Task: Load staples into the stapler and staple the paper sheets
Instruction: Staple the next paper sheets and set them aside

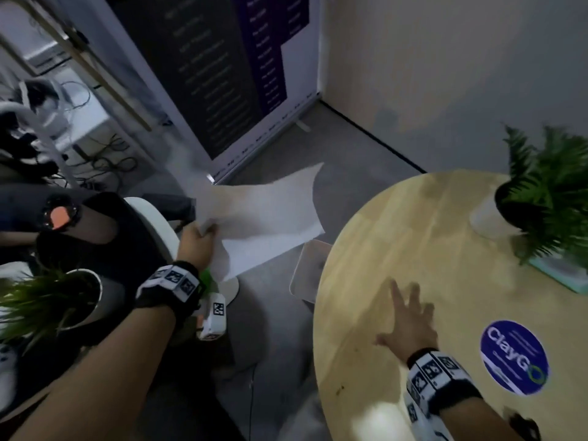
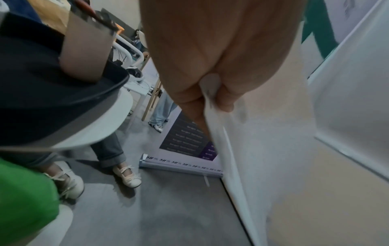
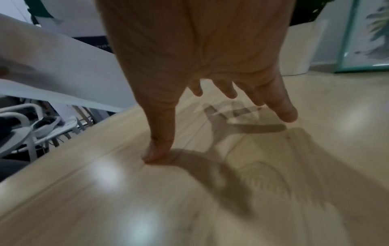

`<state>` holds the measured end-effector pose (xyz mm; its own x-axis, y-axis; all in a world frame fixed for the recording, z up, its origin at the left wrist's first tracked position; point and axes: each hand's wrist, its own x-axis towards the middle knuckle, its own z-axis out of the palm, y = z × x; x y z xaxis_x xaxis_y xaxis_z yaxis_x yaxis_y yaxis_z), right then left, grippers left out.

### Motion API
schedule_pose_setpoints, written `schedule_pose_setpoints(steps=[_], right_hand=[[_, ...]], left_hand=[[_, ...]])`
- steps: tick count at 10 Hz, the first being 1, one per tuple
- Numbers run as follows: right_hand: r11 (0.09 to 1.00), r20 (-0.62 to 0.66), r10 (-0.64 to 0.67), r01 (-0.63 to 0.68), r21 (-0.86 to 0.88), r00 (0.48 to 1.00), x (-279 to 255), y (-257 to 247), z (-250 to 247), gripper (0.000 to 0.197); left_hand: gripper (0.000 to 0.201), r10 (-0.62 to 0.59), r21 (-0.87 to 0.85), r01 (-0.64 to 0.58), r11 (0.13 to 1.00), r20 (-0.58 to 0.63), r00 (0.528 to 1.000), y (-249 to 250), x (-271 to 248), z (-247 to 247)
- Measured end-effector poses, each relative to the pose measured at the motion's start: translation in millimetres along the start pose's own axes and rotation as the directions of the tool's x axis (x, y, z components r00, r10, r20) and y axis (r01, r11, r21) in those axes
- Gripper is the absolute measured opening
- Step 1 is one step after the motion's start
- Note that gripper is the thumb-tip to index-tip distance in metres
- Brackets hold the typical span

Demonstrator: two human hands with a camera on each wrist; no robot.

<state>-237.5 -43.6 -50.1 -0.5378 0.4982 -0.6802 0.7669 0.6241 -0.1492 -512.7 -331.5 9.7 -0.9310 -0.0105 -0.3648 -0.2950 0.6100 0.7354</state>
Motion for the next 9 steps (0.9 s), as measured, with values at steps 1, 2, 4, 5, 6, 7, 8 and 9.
schedule_pose_setpoints(steps=[1, 2, 4, 5, 6, 7, 8, 9], right_hand=[[0.999, 0.045, 0.013, -0.015, 0.032, 0.999, 11.5, -0.1, 5.8, 0.126], [1.0, 0.073, 0.014, -0.014, 0.004, 0.997, 15.4, 0.5, 5.1, 0.127], [1.0, 0.089, 0.005, -0.003, -0.02, 0.996, 16.2, -1.4, 5.7, 0.125], [0.999, 0.068, -0.016, 0.019, -0.045, 0.998, 15.9, -1.2, 4.5, 0.122], [0.999, 0.045, -0.031, 0.031, -0.006, 0.999, 13.7, -2.0, 2.8, 0.116], [1.0, 0.069, -0.002, 0.003, -0.017, 0.998, 12.1, -4.9, 1.8, 0.12], [0.999, 0.085, 0.009, -0.005, -0.046, 0.996, 12.0, -6.7, 1.0, 0.126], [1.0, 0.095, 0.008, -0.007, -0.005, 0.995, 11.2, -5.9, -2.1, 0.126]], left_hand=[[0.032, -0.057, 0.13, 0.051, 0.99, 0.045, 0.997, -25.4, 17.7, 40.6], [0.027, -0.047, 0.244, 0.009, 0.97, 0.15, 0.988, -52.6, 28.6, 84.8], [0.038, -0.107, 0.396, -0.02, 0.918, 0.298, 0.949, -97.0, 37.4, 162.4], [0.039, -0.17, 0.407, 0.02, 0.913, 0.337, 0.926, -107.8, 38.9, 190.8], [0.044, -0.213, 0.362, 0.081, 0.929, 0.34, 0.916, -111.4, 40.3, 208.7], [0.051, -0.256, 0.336, 0.138, 0.932, 0.338, 0.906, -111.9, 41.4, 215.6], [0.054, -0.265, 0.362, 0.127, 0.923, 0.365, 0.893, -108.0, 38.6, 207.2], [0.052, -0.263, 0.416, 0.088, 0.905, 0.385, 0.885, -112.9, 31.8, 188.0]])
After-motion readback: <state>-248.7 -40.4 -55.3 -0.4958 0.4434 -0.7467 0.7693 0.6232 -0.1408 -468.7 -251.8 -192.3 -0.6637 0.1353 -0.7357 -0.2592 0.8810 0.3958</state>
